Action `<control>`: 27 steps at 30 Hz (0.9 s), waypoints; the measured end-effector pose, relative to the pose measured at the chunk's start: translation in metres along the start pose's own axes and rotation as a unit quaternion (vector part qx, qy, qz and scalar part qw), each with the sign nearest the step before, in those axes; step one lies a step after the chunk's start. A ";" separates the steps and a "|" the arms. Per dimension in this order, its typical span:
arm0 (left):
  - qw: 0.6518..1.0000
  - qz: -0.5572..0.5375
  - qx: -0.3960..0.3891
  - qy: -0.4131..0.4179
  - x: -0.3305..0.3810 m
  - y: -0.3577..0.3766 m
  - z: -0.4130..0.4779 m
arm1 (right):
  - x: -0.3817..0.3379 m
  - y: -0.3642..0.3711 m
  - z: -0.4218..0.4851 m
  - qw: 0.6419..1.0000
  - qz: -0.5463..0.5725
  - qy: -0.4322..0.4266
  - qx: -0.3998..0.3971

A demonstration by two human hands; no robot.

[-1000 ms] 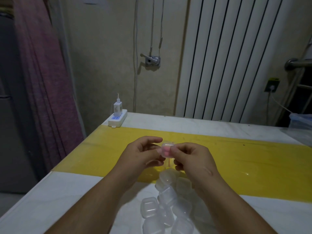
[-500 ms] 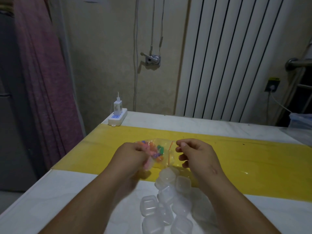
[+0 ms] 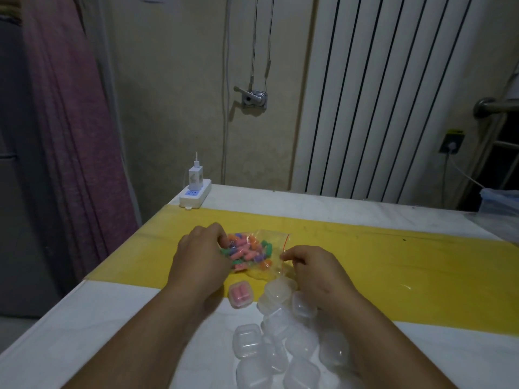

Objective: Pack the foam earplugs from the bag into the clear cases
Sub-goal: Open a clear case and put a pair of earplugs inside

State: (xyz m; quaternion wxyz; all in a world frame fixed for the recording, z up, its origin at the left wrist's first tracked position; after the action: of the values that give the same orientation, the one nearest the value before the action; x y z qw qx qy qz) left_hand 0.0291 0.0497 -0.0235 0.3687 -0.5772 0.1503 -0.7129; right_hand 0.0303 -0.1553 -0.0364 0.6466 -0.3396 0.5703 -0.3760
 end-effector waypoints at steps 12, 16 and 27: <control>0.999 -0.010 -0.031 0.031 -0.004 0.018 0.001 | -0.010 0.017 0.008 0.994 0.070 -0.065 -0.052; 0.996 -0.088 -0.008 0.018 -0.009 0.018 0.004 | -0.012 0.015 0.009 0.993 0.084 -0.073 -0.029; 0.929 -0.370 0.005 0.012 0.012 0.010 -0.007 | -0.030 -0.014 -0.003 0.984 0.014 -0.149 0.101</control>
State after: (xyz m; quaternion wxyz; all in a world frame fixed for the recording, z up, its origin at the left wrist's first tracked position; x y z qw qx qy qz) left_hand 0.0249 0.0330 -0.0234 0.0798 -0.5815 -0.0728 -0.8064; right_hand 0.0237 -0.1354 -0.0103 0.7606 -0.3162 0.4315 -0.3679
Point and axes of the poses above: each hand's wrist, its own z-axis towards the middle knuckle, its own y-axis out of the palm, x = y × z, the point moved 5 cm from there along z, towards the middle knuckle, and after that the axes turned 11 degrees about -z, right-handed, at the moved point
